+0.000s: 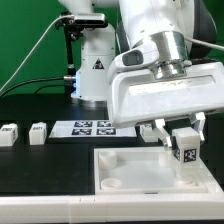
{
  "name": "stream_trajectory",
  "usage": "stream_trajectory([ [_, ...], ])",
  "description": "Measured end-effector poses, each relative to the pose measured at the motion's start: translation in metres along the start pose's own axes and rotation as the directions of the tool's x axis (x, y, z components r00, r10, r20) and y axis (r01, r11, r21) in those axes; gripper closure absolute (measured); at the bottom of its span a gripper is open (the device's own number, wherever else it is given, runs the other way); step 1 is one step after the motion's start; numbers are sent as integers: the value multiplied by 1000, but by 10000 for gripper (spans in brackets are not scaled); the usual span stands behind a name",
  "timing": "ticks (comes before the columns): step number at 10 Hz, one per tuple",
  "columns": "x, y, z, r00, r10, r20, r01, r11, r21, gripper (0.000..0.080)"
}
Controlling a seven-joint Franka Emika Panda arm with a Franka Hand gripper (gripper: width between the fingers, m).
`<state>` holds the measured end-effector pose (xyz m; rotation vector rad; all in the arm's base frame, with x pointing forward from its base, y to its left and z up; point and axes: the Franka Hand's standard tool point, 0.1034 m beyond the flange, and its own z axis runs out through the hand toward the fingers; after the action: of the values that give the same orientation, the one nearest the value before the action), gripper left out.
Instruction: Assemble one leg
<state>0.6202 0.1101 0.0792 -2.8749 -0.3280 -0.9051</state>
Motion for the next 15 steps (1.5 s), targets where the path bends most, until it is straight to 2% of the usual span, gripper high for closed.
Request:
stream_trajectory([
  [6, 8, -2, 7, 1000, 2, -16, -2, 1000, 3, 506],
  [7, 7, -2, 7, 1000, 2, -9, -2, 1000, 5, 425],
  [8, 7, -2, 8, 1000, 2, -9, -2, 1000, 5, 245],
  [9, 7, -2, 8, 1000, 2, -8, -2, 1000, 5, 245],
  [10, 7, -2, 8, 1000, 2, -8, -2, 1000, 5, 180],
  [11, 6, -2, 8, 1000, 2, -8, -2, 1000, 5, 156],
  [15, 8, 3, 4, 1000, 11, 20, -12, 1000, 7, 150],
])
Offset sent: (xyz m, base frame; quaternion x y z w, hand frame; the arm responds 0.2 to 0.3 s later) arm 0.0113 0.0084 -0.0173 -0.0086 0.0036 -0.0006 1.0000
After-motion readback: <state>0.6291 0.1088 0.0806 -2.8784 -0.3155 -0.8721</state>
